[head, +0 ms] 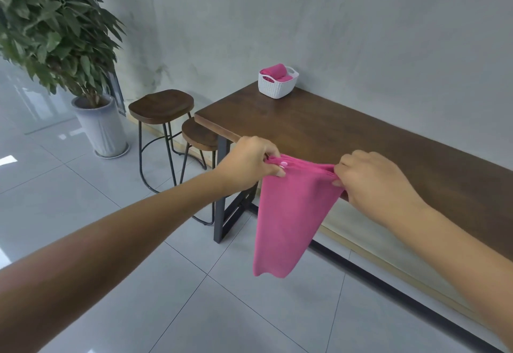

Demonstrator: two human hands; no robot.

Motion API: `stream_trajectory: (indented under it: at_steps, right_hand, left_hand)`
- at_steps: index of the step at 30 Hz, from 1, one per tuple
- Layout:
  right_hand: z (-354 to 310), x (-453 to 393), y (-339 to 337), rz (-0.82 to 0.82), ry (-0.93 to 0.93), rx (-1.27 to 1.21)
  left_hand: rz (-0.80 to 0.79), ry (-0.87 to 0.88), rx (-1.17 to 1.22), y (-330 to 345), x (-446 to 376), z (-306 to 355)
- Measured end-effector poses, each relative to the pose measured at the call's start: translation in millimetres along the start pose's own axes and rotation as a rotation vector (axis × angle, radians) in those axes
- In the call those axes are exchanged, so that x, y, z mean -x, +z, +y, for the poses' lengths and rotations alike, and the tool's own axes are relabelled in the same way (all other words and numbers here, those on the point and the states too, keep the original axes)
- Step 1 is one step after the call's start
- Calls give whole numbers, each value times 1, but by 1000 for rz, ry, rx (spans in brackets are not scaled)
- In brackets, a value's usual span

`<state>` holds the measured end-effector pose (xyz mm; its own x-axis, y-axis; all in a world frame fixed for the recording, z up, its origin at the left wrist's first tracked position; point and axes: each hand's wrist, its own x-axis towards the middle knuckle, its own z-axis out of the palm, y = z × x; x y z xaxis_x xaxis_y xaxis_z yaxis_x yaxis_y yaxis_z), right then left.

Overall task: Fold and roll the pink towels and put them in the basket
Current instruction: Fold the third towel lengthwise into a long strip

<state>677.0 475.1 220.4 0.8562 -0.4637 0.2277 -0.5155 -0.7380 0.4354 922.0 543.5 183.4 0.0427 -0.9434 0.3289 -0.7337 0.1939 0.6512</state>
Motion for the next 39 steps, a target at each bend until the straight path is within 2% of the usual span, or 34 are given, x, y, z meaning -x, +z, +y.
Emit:
stream_trajectory:
  at_steps: [8,16,21,30,35,39]
  right_hand:
    - [40,30,-2,29,313,-144]
    - [52,61,-9,93,331,-61]
    - [52,79,-12,73,363,-119]
    - [57,120,-11,8,671,-393]
    - [66,136,1,46,828,-508]
    - [76,149,28,155,1098,-1015]
  left_hand:
    - [95,193,114,23,-19,36]
    - [132,288,59,34,-40,57]
    - [112,302,65,49,-45,63]
    - [36,299,137,98,-59,74]
    - [-98,128,351,126,-76,89]
    - [-197,51,328,154,-95,90]
